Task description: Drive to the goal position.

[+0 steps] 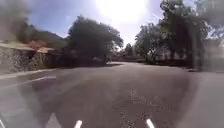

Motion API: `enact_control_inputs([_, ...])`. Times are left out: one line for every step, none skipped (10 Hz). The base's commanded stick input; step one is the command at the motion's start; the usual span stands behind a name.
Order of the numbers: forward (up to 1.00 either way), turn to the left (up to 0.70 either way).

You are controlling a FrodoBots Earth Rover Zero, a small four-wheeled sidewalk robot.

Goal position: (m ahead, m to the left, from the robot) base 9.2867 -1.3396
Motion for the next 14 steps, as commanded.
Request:
enact_control_inputs([0.85, -0.09])
enact_control_inputs([0.85, -0.22])
enact_control_inputs([0.85, -0.34])
enact_control_inputs([0.85, -0.34])
enact_control_inputs([0.85, -0.34])
enact_control_inputs([0.85, -0.34])
enact_control_inputs([0.85, -0.34])
enact_control_inputs([0.85, -0.34])
enact_control_inputs([0.85, 0.0])
enact_control_inputs([0.85, 0.0])
enact_control_inputs([0.85, 0.0])
enact_control_inputs([0.85, 0.0])
enact_control_inputs([0.85, 0.0])
enact_control_inputs([0.85, 0.0])
